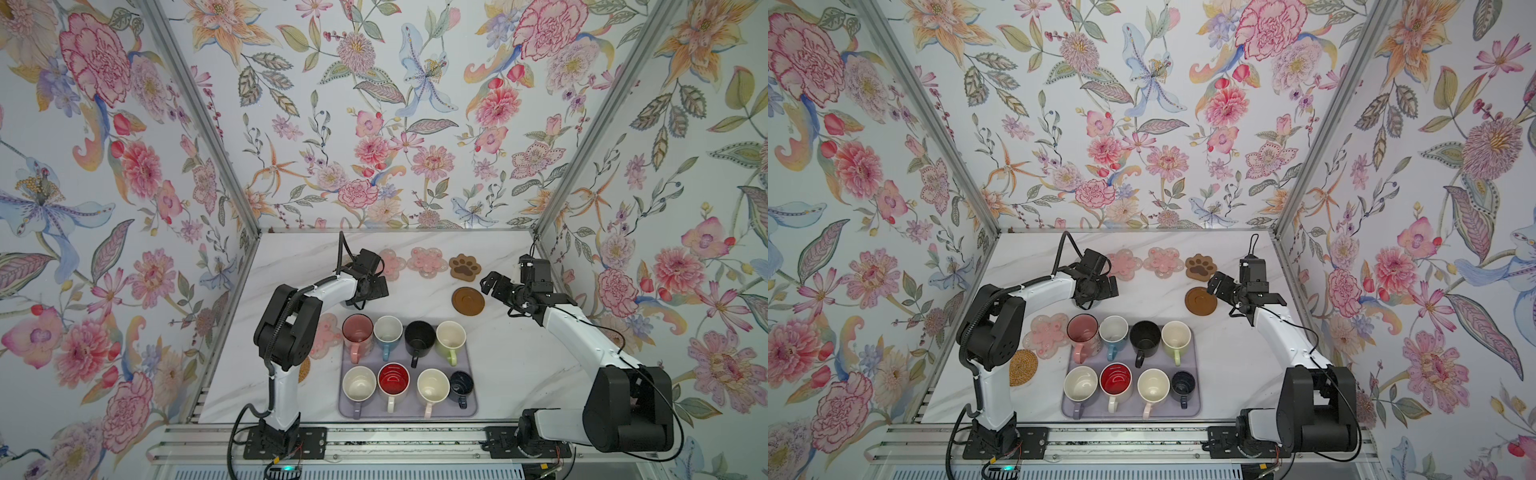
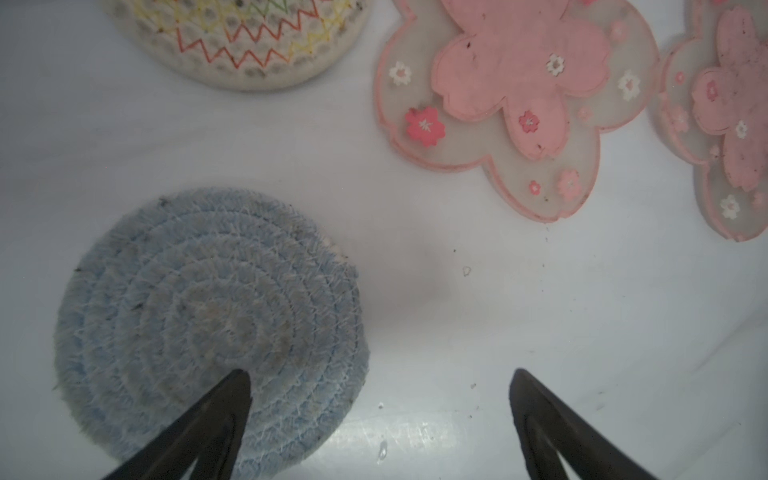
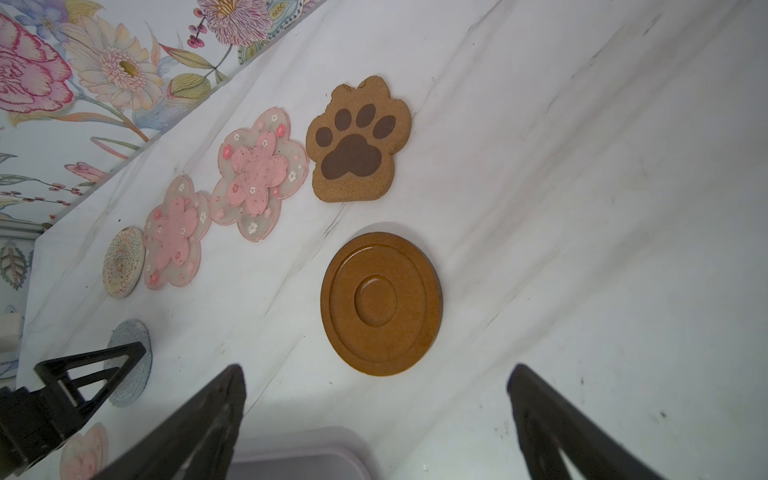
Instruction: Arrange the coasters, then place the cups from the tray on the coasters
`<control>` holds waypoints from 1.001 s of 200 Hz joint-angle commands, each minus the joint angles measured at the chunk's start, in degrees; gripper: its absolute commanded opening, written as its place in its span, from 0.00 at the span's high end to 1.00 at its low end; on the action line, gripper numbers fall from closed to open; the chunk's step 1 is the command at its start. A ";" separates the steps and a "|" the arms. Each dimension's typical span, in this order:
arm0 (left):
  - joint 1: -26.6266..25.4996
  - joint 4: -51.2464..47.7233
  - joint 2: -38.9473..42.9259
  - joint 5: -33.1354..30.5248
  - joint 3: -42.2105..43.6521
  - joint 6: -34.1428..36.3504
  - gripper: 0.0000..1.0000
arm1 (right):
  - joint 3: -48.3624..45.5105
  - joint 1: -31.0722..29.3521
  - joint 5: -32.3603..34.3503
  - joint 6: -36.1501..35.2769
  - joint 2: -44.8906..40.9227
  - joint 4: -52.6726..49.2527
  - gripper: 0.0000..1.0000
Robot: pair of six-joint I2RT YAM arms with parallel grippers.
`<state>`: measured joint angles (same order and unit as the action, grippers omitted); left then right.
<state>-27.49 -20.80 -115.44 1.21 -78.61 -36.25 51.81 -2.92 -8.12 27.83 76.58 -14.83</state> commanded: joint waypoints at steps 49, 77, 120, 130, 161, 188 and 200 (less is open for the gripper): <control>-0.89 3.65 -3.77 2.71 -0.93 -1.96 0.01 | -0.83 -0.33 1.69 0.35 -5.28 -0.17 0.01; -3.21 3.54 -5.14 3.68 -2.55 -2.68 0.01 | -1.23 -0.29 1.88 0.32 -5.95 -0.12 0.01; -7.24 3.72 -5.35 4.88 -2.39 -4.93 0.01 | -1.77 -0.33 1.88 0.13 -6.60 0.36 0.01; -7.86 4.15 -5.20 5.46 -1.78 -5.78 0.01 | -1.80 -0.33 1.88 0.07 -6.53 0.44 0.01; -9.24 6.12 -5.49 6.67 -1.56 -6.84 0.01 | -2.27 -0.31 1.52 0.10 -6.70 0.89 0.01; -10.05 5.65 -7.84 7.55 -5.36 -6.66 0.01 | -2.56 -0.33 1.41 0.10 -7.04 1.12 0.01; -10.52 5.64 -8.84 7.79 -6.86 -6.64 0.01 | -2.64 -0.33 1.52 0.11 -7.31 1.26 0.01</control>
<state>-36.67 -13.17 -119.87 5.89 -83.13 -41.67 50.11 -2.92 -7.07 27.86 70.81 -14.26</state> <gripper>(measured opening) 0.989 0.992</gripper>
